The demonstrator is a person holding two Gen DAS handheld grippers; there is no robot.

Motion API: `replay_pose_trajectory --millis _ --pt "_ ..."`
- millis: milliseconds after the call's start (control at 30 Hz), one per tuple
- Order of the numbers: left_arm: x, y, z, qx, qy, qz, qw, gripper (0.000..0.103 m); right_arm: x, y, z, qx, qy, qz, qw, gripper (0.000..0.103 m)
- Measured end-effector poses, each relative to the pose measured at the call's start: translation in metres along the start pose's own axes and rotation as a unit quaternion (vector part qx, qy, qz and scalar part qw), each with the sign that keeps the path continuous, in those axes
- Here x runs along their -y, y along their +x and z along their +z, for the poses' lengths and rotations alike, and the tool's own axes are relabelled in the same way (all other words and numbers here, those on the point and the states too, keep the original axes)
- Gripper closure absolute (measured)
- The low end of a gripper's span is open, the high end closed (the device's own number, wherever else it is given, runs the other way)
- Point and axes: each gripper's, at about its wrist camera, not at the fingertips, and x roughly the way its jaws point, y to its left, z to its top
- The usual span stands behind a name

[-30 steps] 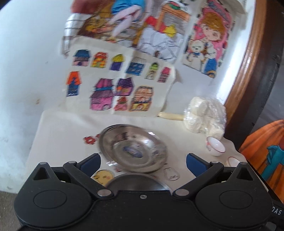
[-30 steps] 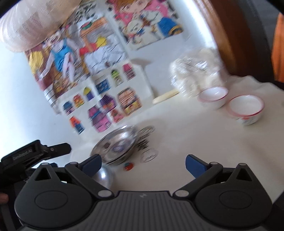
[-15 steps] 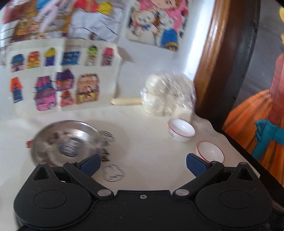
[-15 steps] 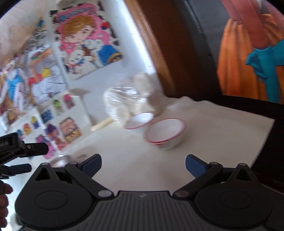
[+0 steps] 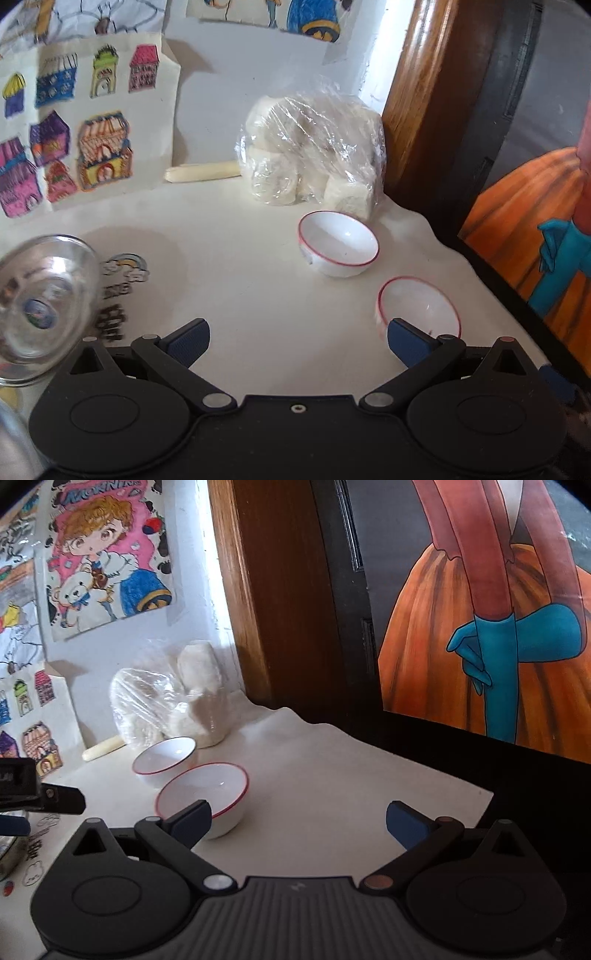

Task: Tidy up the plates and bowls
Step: 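Move both grippers to the large red-rimmed white bowl, then close both grippers on the rim of the red-rimmed bowl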

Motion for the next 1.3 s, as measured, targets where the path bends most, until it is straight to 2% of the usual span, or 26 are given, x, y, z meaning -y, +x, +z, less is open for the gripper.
replay_pose_trajectory --millis 367,533,833,900,1000,1300 --pt "0.016 0.051 0.008 -0.028 -0.044 -0.018 0.9985 0.001 -0.011 0.033 0.011 -0.008 -0.031 0.013 0.999 0.001" --pt "0.015 0.059 0.007 -0.031 -0.053 -0.037 0.9974 0.008 -0.014 0.041 0.011 -0.014 -0.040 0.014 0.999 0.007" --pt "0.020 0.067 0.005 -0.038 -0.050 -0.071 0.9955 0.042 -0.015 0.051 0.012 -0.030 -0.033 0.032 0.998 0.021" --pt "0.021 0.068 0.005 -0.043 -0.048 -0.079 0.9948 0.055 -0.015 0.053 0.013 -0.034 -0.028 0.040 0.998 0.027" --pt "0.024 0.071 0.005 -0.049 -0.047 -0.087 0.9939 0.066 -0.017 0.055 0.015 -0.039 -0.025 0.051 0.998 0.037" --pt "0.025 0.072 0.002 -0.048 -0.044 -0.113 0.9914 0.087 -0.018 0.059 0.013 -0.049 -0.013 0.074 0.996 0.060"
